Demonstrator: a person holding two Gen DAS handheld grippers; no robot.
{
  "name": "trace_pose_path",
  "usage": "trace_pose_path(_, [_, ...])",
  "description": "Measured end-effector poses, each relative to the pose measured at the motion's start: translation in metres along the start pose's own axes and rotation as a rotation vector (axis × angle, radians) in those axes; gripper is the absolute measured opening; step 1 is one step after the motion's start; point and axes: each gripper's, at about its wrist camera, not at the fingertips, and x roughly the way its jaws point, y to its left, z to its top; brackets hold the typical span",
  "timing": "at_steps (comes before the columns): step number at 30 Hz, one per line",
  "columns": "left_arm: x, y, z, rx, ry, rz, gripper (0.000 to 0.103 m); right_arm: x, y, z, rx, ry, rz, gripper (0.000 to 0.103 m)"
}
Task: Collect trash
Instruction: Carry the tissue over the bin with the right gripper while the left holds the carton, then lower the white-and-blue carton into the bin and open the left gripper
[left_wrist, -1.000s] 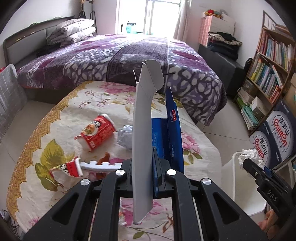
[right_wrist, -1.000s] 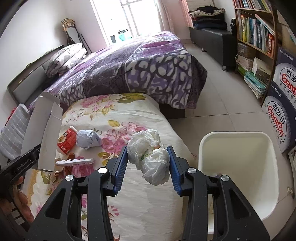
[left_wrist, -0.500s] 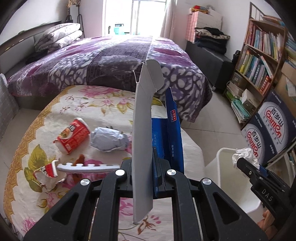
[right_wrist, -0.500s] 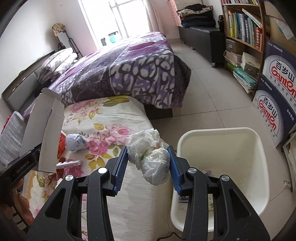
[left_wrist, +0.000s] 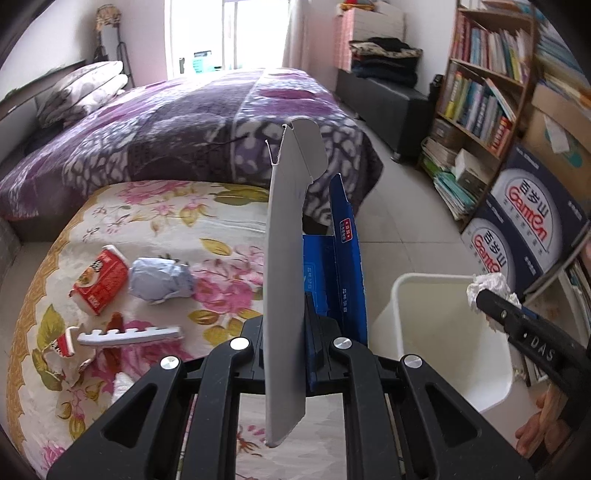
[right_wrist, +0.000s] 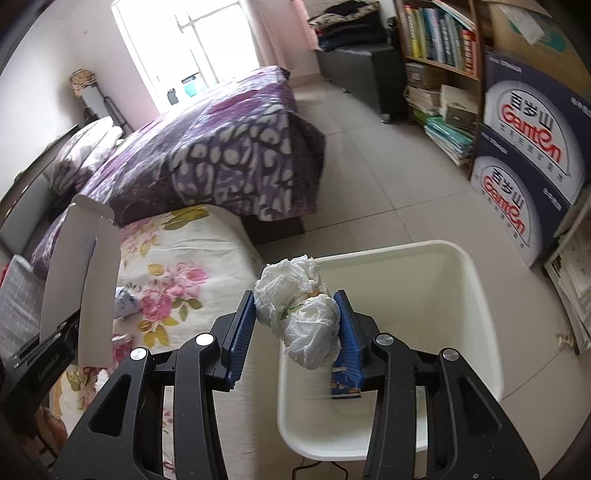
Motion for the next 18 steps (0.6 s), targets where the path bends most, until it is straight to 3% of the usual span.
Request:
trace_pose_path(7, [0.002,-0.028,-0.002,0.047,0.009,-0.028,0.012,-0.004,-0.031,0.004,0.069,0.006,-0.034,0.042])
trace_pose_path(10, [0.001,-0.041,-0.004,0.072,0.009,-0.041,0.012,-0.009,-0.043,0.004,0.098,-0.004,-0.057,0.051])
trace_pose_path(12, [0.002,-0.048,-0.005,0.085,0.016,-0.056,0.012,-0.014,-0.05,0.005,0.111,-0.021,-0.079,0.065])
trace_pose_path(18, [0.001,-0.078,-0.007,0.134,0.026,-0.09,0.012,-0.027,-0.078,0.005,0.169,-0.05,-0.112,0.079])
